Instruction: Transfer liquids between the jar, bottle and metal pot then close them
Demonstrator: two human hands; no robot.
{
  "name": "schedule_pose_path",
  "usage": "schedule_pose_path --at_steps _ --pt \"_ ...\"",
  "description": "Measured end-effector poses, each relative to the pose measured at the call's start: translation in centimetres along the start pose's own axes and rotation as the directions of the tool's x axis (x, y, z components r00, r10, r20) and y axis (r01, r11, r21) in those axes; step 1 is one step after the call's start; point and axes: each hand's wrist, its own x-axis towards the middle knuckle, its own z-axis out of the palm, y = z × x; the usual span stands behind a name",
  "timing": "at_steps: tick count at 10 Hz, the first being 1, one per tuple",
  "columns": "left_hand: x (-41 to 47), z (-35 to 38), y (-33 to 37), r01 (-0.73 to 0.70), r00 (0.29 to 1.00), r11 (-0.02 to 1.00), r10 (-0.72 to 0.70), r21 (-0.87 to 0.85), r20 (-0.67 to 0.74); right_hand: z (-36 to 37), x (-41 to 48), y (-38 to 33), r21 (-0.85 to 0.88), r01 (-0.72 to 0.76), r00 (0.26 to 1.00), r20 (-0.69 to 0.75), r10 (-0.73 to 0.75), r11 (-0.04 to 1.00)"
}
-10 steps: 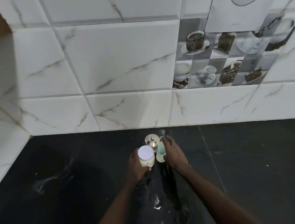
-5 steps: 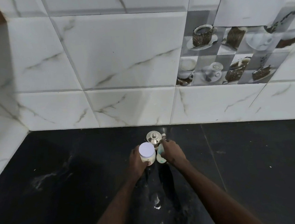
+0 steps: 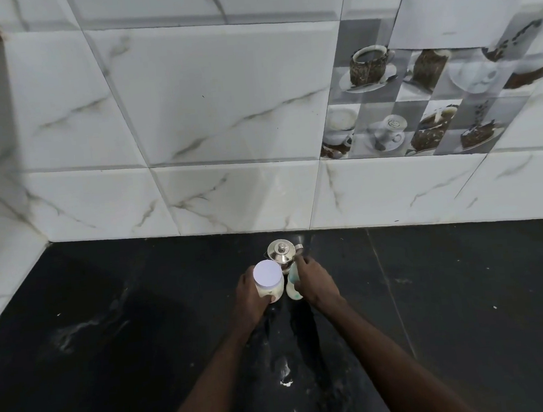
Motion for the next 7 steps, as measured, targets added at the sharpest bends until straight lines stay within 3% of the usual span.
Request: schedule_pose_path --at_steps 3,5,7 --pt "-0.5 -0.9 1.0 0.035 0.998 0.995 -0.039 0.088 0.043 -0.3 -1.1 0.7 0.011 -0.018 1.000 0.004 0.018 1.000" --pt "-0.2 -2.4 1.8 0.022 1.000 0.979 -0.019 0.204 -0.013 -0.9 -1.8 1.6 0.028 0.007 0.999 -0.050 -0.006 1.000" --pt "1.2 -3.4 1.4 -0.101 0.972 0.915 0.174 0.392 -0.158 -1.0 -2.0 2.0 -0.008 0.013 0.991 -0.134 -0.014 1.000"
